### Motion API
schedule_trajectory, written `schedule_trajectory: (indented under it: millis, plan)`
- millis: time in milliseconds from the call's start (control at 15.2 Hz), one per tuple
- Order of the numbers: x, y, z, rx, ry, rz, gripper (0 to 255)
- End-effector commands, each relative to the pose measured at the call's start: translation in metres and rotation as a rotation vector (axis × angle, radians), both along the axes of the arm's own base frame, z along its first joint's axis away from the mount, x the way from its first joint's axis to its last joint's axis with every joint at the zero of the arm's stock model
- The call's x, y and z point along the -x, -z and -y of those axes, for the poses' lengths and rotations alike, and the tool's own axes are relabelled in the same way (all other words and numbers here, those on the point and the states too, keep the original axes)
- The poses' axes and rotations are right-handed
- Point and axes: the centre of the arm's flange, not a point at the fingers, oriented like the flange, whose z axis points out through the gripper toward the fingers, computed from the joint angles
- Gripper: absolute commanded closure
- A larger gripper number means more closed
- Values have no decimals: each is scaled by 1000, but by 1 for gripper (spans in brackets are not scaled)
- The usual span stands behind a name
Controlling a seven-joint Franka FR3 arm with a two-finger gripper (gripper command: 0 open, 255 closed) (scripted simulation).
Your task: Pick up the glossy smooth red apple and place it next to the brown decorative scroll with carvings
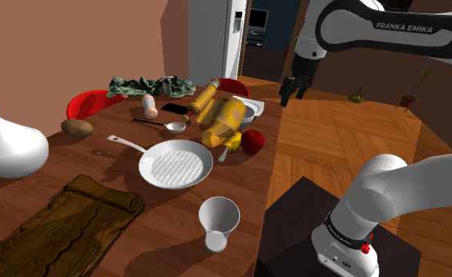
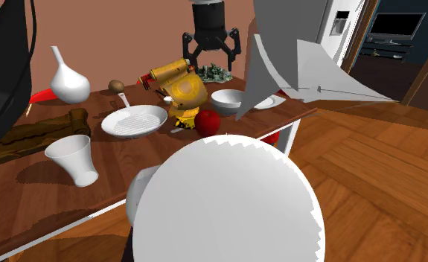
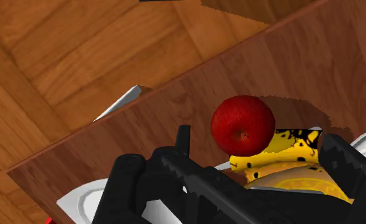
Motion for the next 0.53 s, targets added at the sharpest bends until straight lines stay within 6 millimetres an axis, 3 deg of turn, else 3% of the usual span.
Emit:
schedule_trajectory:
  millis: [0, 462]
  plan:
    - [0, 0, 0, 0, 0, 0, 0]
    - [-66, 69, -8, -60, 355, -26, 0]
